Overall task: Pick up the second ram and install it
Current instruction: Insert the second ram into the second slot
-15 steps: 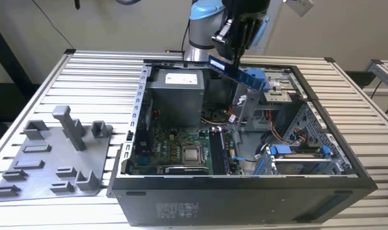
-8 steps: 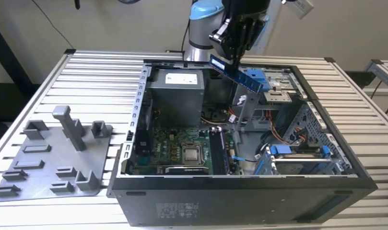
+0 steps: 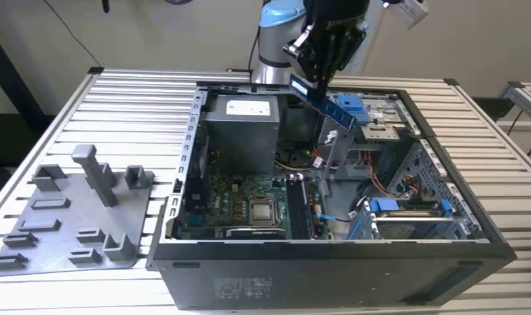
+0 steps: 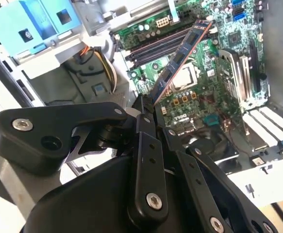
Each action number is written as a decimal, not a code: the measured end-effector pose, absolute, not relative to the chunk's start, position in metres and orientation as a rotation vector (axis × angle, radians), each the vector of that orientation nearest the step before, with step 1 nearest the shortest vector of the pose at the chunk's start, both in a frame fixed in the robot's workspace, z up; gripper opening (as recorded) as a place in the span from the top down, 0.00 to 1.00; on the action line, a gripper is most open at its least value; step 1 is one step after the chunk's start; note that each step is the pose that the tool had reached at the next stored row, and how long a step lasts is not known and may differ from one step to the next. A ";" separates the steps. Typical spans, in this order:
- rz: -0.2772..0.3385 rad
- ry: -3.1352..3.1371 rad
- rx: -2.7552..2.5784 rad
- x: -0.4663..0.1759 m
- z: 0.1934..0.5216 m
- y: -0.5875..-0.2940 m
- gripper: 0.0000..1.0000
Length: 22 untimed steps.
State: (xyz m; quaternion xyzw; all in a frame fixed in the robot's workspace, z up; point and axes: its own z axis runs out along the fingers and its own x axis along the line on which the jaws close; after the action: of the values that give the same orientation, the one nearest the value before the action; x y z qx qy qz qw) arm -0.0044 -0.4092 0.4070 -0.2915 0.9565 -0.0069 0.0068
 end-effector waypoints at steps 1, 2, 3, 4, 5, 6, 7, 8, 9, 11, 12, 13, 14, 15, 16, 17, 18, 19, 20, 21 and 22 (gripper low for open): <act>-0.022 2.997 -0.895 -0.004 0.407 -0.409 0.86; -0.022 3.002 -0.878 -0.004 0.407 -0.409 0.86; -0.022 3.007 -0.861 -0.004 0.407 -0.409 0.86; -0.022 3.013 -0.843 -0.004 0.407 -0.409 0.86; -0.022 3.017 -0.826 -0.004 0.407 -0.409 0.86; -0.022 3.022 -0.809 -0.004 0.406 -0.409 0.86; -0.022 3.026 -0.793 -0.004 0.406 -0.409 0.86; -0.023 3.031 -0.776 -0.004 0.406 -0.409 0.86; -0.023 3.035 -0.759 -0.004 0.406 -0.409 0.86; -0.023 3.043 -0.727 -0.004 0.406 -0.409 0.86; -0.023 3.048 -0.709 -0.004 0.406 -0.409 0.86; -0.023 3.052 -0.692 -0.004 0.406 -0.409 0.86; -0.023 3.055 -0.675 -0.004 0.406 -0.409 0.86; -0.023 3.059 -0.657 -0.004 0.406 -0.409 0.86; -0.023 3.063 -0.639 -0.004 0.406 -0.409 0.86; -0.024 3.067 -0.619 -0.004 0.405 -0.409 0.86; -0.024 3.071 -0.601 -0.004 0.405 -0.409 0.86; -0.024 3.075 -0.582 -0.004 0.405 -0.409 0.86; -0.024 3.079 -0.562 -0.004 0.405 -0.409 0.86; -0.024 3.082 -0.544 -0.004 0.405 -0.409 0.86; -0.024 3.085 -0.525 -0.004 0.405 -0.409 0.86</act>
State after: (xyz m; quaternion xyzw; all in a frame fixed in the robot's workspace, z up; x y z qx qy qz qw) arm -0.0044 -0.4092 0.4051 -0.1679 0.9858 -0.0077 0.0059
